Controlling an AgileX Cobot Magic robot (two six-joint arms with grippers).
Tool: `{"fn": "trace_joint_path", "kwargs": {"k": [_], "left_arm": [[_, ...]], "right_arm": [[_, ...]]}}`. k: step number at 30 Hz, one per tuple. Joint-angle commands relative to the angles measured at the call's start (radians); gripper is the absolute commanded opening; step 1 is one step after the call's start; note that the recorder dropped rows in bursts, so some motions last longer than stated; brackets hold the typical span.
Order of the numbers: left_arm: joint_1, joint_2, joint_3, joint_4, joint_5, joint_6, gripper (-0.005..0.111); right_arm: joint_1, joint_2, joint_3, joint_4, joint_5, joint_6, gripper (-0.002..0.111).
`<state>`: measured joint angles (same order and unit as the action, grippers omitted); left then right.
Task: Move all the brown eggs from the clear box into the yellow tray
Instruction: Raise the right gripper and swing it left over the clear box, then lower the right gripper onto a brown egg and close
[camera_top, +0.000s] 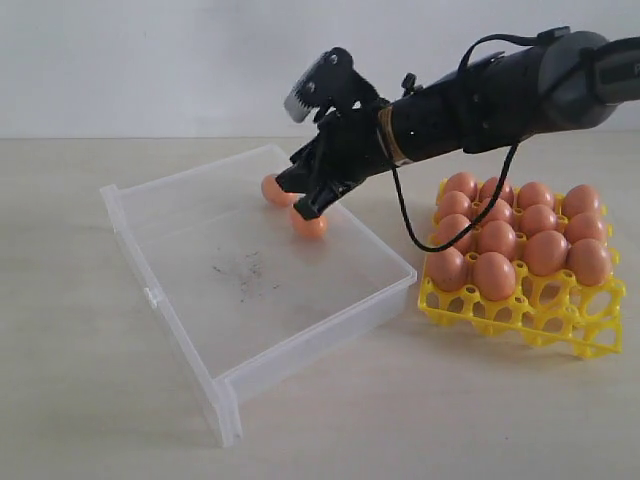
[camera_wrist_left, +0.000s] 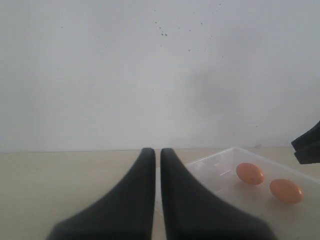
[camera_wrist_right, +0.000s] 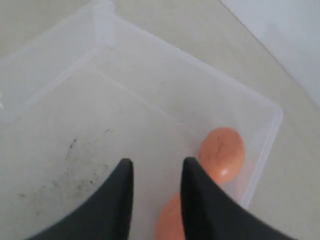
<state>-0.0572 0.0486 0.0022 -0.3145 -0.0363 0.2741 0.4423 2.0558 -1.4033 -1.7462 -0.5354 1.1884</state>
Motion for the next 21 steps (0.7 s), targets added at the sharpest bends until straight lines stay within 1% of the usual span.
{"fn": "trace_joint_path", "kwargs": {"k": [1,2,3,4,5,6,7,8,9,10,11,13,14,15,16,17,18,19,20,21], "left_arm": [[-0.003,0.004,-0.002,-0.005,-0.016,0.005,0.004],[-0.003,0.004,-0.002,-0.005,-0.016,0.005,0.004],[-0.003,0.004,-0.002,-0.005,-0.016,0.005,0.004],[-0.003,0.004,-0.002,-0.005,-0.016,0.005,0.004],[-0.003,0.004,-0.002,-0.005,-0.016,0.005,0.004],[-0.003,0.004,-0.002,-0.005,-0.016,0.005,0.004],[-0.003,0.004,-0.002,-0.005,-0.016,0.005,0.004],[-0.003,0.004,-0.002,-0.005,-0.016,0.005,0.004],[-0.003,0.004,-0.002,-0.005,-0.016,0.005,0.004],[-0.003,0.004,-0.002,-0.005,-0.016,0.005,0.004],[-0.003,0.004,-0.002,-0.005,-0.016,0.005,0.004],[-0.003,0.004,-0.002,-0.005,-0.016,0.005,0.004],[-0.003,0.004,-0.002,-0.005,-0.016,0.005,0.004],[-0.003,0.004,-0.002,-0.005,-0.016,0.005,0.004],[-0.003,0.004,-0.002,-0.005,-0.016,0.005,0.004],[-0.003,0.004,-0.002,-0.005,-0.016,0.005,0.004],[-0.003,0.004,-0.002,-0.005,-0.016,0.005,0.004],[-0.003,0.004,-0.002,-0.005,-0.016,0.005,0.004],[-0.003,0.004,-0.002,-0.005,-0.016,0.005,0.004],[-0.003,0.004,-0.002,-0.005,-0.016,0.005,0.004]], "right_arm": [[0.097,-0.027,0.008,0.002,0.129,-0.506,0.0],[0.13,-0.03,0.008,0.002,0.223,-0.581,0.0],[0.194,-0.03,0.008,0.002,0.437,-0.74,0.0],[0.23,-0.03,0.008,0.002,0.573,-0.804,0.0],[0.287,-0.02,0.002,0.002,0.82,-0.864,0.0],[0.303,-0.01,-0.017,0.002,0.924,-0.802,0.0],[0.303,-0.01,-0.044,0.049,0.982,-0.698,0.0],[0.299,-0.01,-0.09,0.238,1.025,-0.674,0.0],[0.289,-0.01,-0.154,0.507,1.083,-0.817,0.0],[0.271,-0.01,-0.227,0.833,1.162,-1.039,0.0],[0.238,-0.006,-0.315,1.219,1.248,-1.227,0.0],[0.142,0.018,-0.465,1.835,1.476,-1.55,0.0],[0.116,0.031,-0.499,1.946,1.525,-1.599,0.0],[0.082,0.056,-0.556,2.025,1.592,-1.621,0.005],[0.074,0.068,-0.574,2.021,1.607,-1.613,0.009],[0.072,0.1,-0.604,1.963,1.637,-1.58,0.026],[0.076,0.118,-0.615,1.934,1.641,-1.57,0.034],[0.081,0.158,-0.638,1.886,1.643,-1.533,0.051],[0.086,0.175,-0.649,1.87,1.645,-1.522,0.054],[0.093,0.217,-0.677,1.848,1.662,-1.513,0.053]]}}
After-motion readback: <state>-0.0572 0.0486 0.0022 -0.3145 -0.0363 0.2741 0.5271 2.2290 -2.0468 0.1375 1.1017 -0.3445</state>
